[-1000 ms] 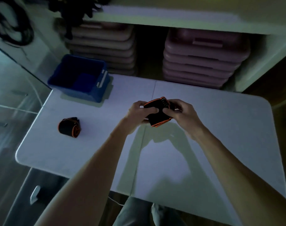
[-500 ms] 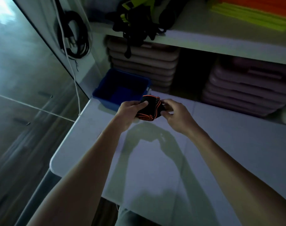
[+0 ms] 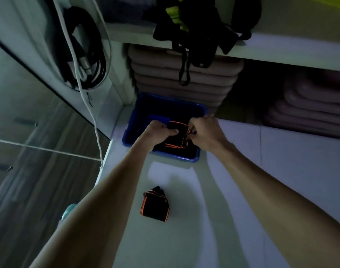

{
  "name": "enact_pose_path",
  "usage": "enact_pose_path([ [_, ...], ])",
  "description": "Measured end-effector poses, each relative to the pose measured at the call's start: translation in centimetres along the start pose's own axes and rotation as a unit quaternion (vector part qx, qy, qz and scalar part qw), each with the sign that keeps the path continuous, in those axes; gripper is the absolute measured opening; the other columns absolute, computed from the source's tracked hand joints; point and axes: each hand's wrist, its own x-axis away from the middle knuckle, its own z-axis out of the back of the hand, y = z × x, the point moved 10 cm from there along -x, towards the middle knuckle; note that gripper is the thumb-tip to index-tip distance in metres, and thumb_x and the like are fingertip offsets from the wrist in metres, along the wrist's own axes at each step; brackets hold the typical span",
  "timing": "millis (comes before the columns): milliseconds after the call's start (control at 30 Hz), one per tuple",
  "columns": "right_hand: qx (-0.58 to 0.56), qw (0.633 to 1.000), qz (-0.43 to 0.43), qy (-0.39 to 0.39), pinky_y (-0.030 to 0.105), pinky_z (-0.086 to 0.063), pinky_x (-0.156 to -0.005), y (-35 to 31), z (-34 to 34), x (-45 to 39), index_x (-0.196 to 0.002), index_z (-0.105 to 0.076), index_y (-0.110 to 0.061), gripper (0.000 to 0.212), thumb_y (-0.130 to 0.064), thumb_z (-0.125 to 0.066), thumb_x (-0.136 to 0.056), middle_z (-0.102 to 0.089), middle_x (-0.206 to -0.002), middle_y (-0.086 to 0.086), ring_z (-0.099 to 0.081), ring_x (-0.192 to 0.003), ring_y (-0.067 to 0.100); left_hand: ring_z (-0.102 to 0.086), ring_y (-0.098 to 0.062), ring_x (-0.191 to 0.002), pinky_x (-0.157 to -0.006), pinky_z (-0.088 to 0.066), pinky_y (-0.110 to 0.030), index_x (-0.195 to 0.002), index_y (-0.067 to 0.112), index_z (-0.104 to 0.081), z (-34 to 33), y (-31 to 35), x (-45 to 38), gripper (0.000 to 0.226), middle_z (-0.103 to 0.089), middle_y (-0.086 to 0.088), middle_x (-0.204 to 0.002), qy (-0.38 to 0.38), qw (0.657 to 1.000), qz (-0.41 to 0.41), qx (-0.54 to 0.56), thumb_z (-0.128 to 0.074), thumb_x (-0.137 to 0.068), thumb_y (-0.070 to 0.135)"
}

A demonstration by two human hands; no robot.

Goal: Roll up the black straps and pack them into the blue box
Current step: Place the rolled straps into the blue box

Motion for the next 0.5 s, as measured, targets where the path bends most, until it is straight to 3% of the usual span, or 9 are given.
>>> enact_pose_path([
  [100, 0.127, 0.991, 0.022, -0.04, 0.04, -0.036, -0.093, -1.1, -1.4, -0.9, -0.095, -0.059, -0.014, 0.021, -0.009, -0.064, -0.075, -0.067, -0.092, 0.014, -0.058, -0.096, 0.035, -0.063, -0.02, -0.065, -0.064, -0.053, -0.036, -0.067, 0.013, -0.056, -1.2, -1.2, -1.7, 0.03, -0.062, -0.005, -0.069, -0.036, 0.998, 0.03, -0.041, -0.081, -0.079, 0.023],
  [200, 0.211, 0.971, 0.034, -0.105, 0.044, -0.028, -0.1, -2.4, -3.5, -1.4, -0.099, -0.056, -0.013, 0.032, 0.004, -0.06, -0.072, -0.065, -0.093, 0.013, -0.059, -0.091, 0.032, -0.056, -0.013, -0.066, -0.055, -0.043, -0.026, -0.072, 0.014, -0.056, -2.2, -2.0, -2.8, 0.023, -0.059, -0.002, -0.075, -0.069, 0.993, 0.043, -0.089, -0.075, -0.084, 0.018],
  [367, 0.281, 0.949, 0.04, -0.139, 0.049, -0.016, -0.111, -2.7, -6.1, -1.9, -0.072, -0.053, -0.02, 0.025, 0.004, -0.059, -0.074, -0.052, -0.068, 0.001, -0.059, -0.077, 0.024, -0.058, -0.016, -0.073, -0.066, -0.048, -0.029, -0.085, 0.012, -0.061, -3.7, -3.7, -4.0, 0.008, -0.062, -0.006, -0.084, -0.105, 0.98, 0.061, -0.159, -0.068, -0.086, 0.016],
  [500, 0.295, 0.944, 0.053, -0.136, 0.05, -0.012, -0.114, -3.1, -6.4, -2.1, -0.061, -0.044, -0.02, 0.031, 0.003, -0.057, -0.077, -0.043, -0.058, -0.001, -0.046, -0.068, 0.023, -0.055, -0.017, -0.067, -0.062, -0.045, -0.03, -0.078, 0.013, -0.057, -3.3, -3.9, -4.5, 0.014, -0.059, -0.006, -0.08, -0.093, 0.974, 0.055, -0.201, -0.065, -0.086, 0.021],
])
